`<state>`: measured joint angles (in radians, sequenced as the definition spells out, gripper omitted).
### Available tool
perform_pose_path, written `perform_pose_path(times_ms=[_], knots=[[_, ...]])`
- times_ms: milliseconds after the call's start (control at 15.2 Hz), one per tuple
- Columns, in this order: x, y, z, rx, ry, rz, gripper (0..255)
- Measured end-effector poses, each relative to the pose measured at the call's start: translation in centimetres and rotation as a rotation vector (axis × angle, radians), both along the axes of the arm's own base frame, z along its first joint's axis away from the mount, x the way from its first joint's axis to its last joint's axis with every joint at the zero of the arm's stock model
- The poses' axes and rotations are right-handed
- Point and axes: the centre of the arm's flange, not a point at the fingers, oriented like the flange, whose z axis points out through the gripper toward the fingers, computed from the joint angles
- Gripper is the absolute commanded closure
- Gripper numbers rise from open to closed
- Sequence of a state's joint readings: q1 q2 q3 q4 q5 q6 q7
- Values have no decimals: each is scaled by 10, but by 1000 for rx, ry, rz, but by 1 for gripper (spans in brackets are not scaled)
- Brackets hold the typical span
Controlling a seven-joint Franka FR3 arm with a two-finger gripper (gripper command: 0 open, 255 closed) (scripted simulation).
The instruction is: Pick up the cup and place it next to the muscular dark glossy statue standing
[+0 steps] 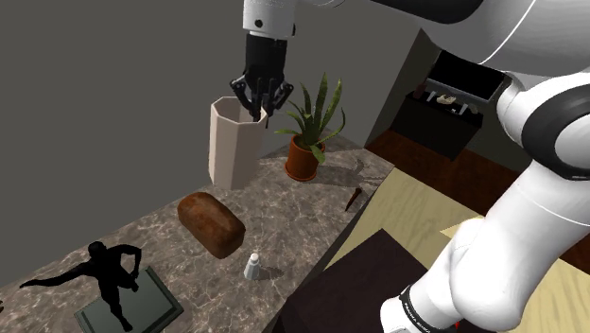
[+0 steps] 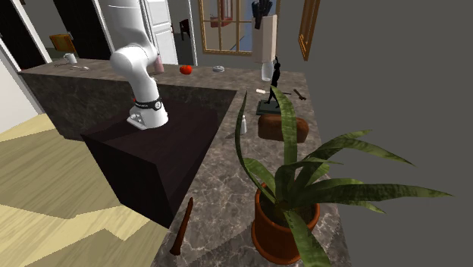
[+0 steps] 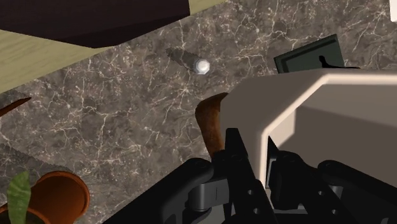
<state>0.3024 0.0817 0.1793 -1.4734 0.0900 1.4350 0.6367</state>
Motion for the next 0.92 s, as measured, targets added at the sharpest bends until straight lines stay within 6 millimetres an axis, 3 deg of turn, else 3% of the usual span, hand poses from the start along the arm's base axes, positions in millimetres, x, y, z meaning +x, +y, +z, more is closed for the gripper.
perform_pose_path(times_ms=[660, 924], knots=[[-30, 129, 2, 0, 1, 0, 255], [-34, 146, -10, 0, 1, -1, 255]])
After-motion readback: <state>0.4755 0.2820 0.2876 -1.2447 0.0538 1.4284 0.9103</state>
